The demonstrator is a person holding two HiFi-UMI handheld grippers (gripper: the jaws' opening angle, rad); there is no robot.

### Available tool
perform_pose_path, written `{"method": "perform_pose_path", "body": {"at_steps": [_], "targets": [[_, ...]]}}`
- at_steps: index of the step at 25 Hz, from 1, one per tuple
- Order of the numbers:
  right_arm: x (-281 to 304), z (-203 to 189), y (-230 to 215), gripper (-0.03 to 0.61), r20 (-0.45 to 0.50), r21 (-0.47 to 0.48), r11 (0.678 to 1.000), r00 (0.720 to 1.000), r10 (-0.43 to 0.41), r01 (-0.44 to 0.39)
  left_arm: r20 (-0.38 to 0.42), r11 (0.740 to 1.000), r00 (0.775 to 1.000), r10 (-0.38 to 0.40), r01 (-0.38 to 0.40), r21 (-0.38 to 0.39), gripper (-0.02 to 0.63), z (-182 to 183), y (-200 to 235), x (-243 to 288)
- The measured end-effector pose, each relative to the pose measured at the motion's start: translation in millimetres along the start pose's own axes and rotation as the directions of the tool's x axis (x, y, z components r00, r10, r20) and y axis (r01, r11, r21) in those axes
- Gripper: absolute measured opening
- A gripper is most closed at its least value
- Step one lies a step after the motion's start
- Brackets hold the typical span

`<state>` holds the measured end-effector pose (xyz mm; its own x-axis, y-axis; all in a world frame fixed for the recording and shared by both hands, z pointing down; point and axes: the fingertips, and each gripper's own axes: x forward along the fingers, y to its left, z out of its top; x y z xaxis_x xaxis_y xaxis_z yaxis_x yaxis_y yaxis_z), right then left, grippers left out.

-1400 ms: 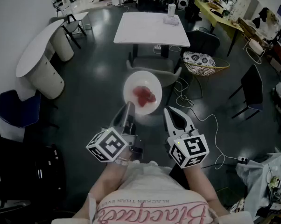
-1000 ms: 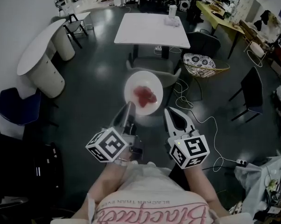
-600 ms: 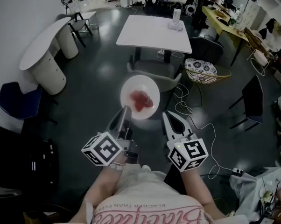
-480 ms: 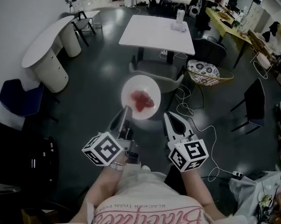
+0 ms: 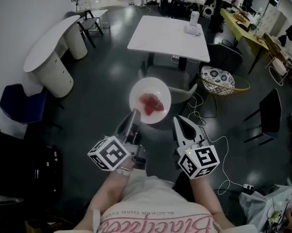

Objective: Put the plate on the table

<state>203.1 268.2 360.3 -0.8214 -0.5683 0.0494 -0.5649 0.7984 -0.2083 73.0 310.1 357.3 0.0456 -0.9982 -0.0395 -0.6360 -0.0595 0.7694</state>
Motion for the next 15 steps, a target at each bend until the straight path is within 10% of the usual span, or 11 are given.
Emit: {"method": "perform_pose_path", "body": {"at_steps": [15], "targets": [[204.4, 22.9, -43.6, 0.003, -0.008, -0.004, 0.998, 0.998, -0.066, 0.066, -0.046, 0.996, 0.997, -0.063, 0.060, -0.060, 0.014, 112.4, 95.6, 157.0]]}}
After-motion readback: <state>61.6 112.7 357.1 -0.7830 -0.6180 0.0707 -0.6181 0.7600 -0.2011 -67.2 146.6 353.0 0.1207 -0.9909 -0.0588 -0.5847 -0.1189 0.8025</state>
